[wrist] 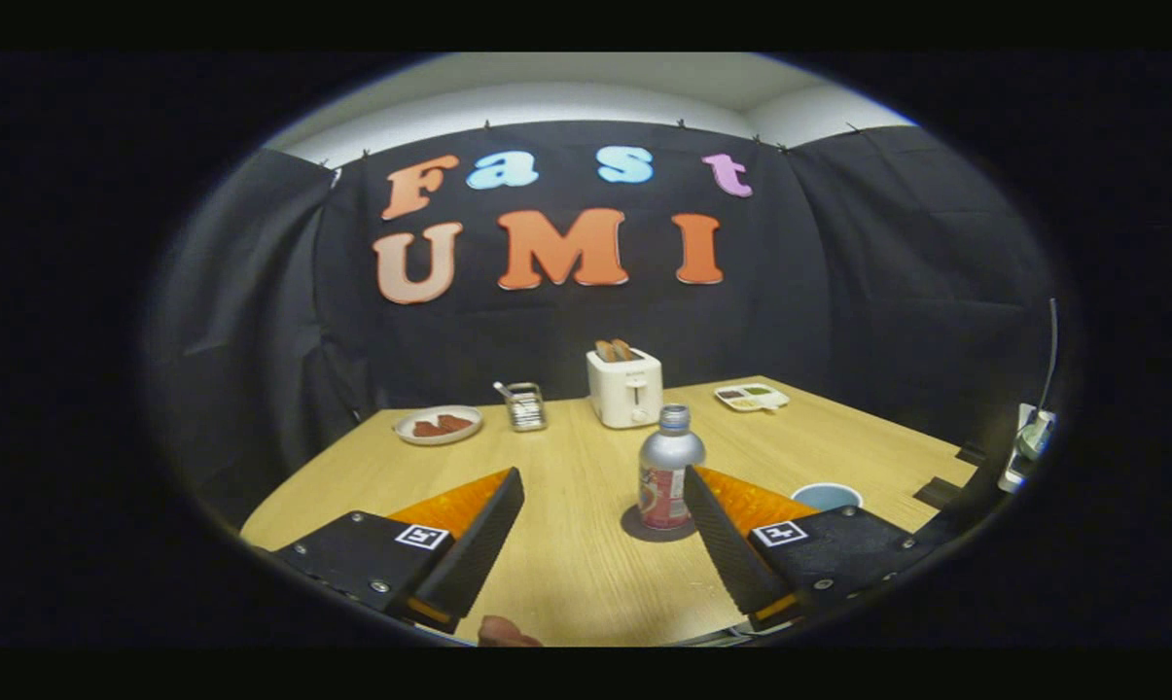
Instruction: Take the bottle from table, then pour the juice into the cup, finally place the bottle on the coaster
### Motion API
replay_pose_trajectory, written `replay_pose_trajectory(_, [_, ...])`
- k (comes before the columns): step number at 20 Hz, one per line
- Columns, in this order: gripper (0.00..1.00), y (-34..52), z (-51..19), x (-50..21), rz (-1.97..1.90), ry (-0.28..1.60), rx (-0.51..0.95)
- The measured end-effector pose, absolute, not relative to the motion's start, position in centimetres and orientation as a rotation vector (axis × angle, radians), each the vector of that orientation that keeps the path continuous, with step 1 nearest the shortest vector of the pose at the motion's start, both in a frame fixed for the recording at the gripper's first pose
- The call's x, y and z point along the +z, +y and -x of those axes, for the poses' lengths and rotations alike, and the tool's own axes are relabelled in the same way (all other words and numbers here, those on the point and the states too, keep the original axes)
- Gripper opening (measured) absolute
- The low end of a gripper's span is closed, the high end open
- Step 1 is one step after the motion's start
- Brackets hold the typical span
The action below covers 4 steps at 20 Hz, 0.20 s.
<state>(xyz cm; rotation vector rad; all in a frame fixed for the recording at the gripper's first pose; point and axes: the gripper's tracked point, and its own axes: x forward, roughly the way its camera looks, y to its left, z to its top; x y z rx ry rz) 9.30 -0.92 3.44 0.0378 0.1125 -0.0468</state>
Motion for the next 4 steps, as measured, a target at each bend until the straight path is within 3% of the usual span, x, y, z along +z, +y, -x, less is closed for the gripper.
replay_pose_trajectory(4, [0.97, 1.0, -4.4, 4.1, 0.002, 0.098, 0.032])
